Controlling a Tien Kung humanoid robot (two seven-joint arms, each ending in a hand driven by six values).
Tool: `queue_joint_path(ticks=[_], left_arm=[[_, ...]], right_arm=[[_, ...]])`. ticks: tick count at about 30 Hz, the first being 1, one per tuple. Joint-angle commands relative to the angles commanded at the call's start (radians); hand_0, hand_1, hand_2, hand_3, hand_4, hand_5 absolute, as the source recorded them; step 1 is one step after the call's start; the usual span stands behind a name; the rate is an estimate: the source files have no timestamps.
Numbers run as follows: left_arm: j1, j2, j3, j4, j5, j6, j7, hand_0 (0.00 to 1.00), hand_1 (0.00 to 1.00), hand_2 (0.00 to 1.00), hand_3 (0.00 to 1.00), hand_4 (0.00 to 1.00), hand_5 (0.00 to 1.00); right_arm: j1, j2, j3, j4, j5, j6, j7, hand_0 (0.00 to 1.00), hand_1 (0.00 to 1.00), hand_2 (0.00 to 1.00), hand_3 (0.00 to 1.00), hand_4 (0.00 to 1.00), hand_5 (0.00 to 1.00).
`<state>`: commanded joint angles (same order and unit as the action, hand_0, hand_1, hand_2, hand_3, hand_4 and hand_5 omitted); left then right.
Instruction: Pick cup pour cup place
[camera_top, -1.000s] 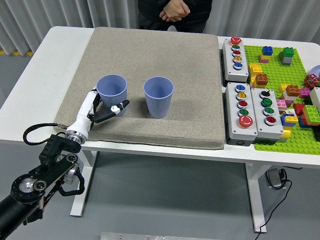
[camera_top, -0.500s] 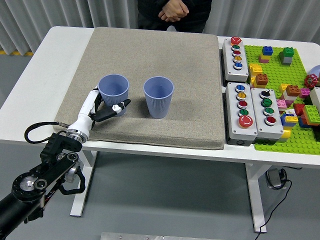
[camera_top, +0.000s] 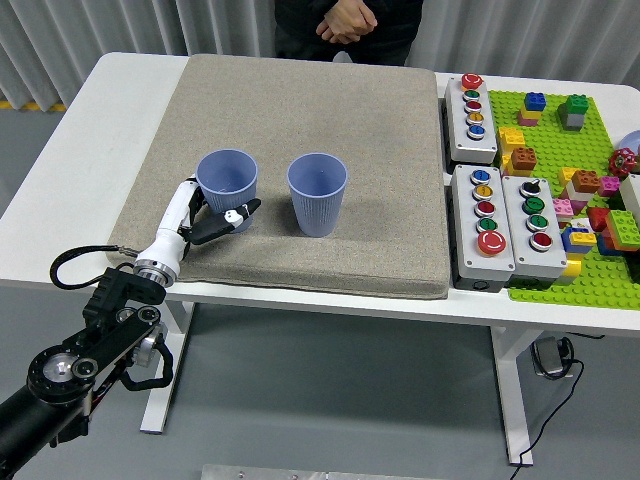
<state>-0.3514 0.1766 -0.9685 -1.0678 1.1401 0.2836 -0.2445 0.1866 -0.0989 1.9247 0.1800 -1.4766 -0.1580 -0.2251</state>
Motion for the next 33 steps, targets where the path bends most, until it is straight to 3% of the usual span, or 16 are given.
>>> queue_joint_path(ticks=[1,2,7,8,13,14,15,20,24,27,33], left_arm=[[-0.001,0.0,0.0,0.0,-0.001,0.002,-0.001,0.734,0.686,0.768,0.775,0.901,0.318],[-0.001,0.0,0.001,0.0,-0.001,0.002,-0.001,0.66,0.598,0.669,0.65,0.896,0.304],[-0.002,0.002,0.005,-0.002,-0.008,0.024,-0.007,0.66,0.598,0.669,0.65,0.896,0.304],[-0.001,0.002,0.006,-0.003,-0.01,0.027,-0.009,0.608,0.551,0.598,0.572,0.873,0.274],[0.015,0.002,0.006,-0.02,-0.012,0.05,-0.018,0.608,0.551,0.598,0.572,0.873,0.274],[0.018,0.003,0.005,-0.025,-0.008,0.054,-0.02,0.571,0.513,0.527,0.518,0.875,0.268],[0.023,0.005,0.004,-0.032,-0.001,0.059,-0.02,0.571,0.513,0.527,0.518,0.875,0.268],[0.044,0.021,-0.018,-0.08,0.076,0.085,0.001,0.558,0.495,0.506,0.524,0.864,0.26],[0.045,0.047,-0.053,-0.134,0.225,0.101,0.102,0.558,0.495,0.506,0.524,0.864,0.26],[0.033,0.069,-0.049,-0.165,0.33,0.092,0.127,0.557,0.501,0.507,0.528,0.863,0.257],[-0.016,0.071,-0.031,-0.182,0.354,0.077,0.143,0.56,0.51,0.505,0.536,0.867,0.263]], right_arm=[[0.0,0.0,0.0,0.0,0.0,0.0,0.0,0.694,0.615,0.59,0.588,0.002,0.251],[0.0,0.0,0.0,0.0,0.0,0.0,0.0,0.694,0.615,0.59,0.588,0.002,0.251],[0.002,-0.001,0.001,0.0,-0.002,0.001,-0.001,0.694,0.615,0.59,0.588,0.002,0.251],[0.002,-0.001,0.001,0.0,-0.002,0.001,-0.001,0.694,0.615,0.59,0.588,0.002,0.252],[0.003,-0.001,0.003,0.0,-0.004,0.002,-0.001,0.694,0.615,0.59,0.588,0.002,0.252],[0.003,-0.001,0.003,0.0,-0.004,0.001,-0.001,0.694,0.615,0.59,0.588,0.002,0.252],[0.003,-0.001,0.004,0.0,-0.004,0.001,-0.001,0.694,0.615,0.59,0.588,0.002,0.252],[0.003,-0.001,0.005,0.0,-0.006,0.002,-0.001,0.694,0.615,0.59,0.588,0.002,0.252],[0.001,-0.002,0.006,0.0,-0.006,0.002,0.0,0.694,0.615,0.59,0.588,0.002,0.252],[0.001,-0.003,0.007,0.0,-0.007,0.002,0.0,0.694,0.615,0.59,0.588,0.002,0.252],[0.001,-0.004,0.002,0.0,0.0,0.0,0.0,0.694,0.615,0.59,0.588,0.002,0.253]])
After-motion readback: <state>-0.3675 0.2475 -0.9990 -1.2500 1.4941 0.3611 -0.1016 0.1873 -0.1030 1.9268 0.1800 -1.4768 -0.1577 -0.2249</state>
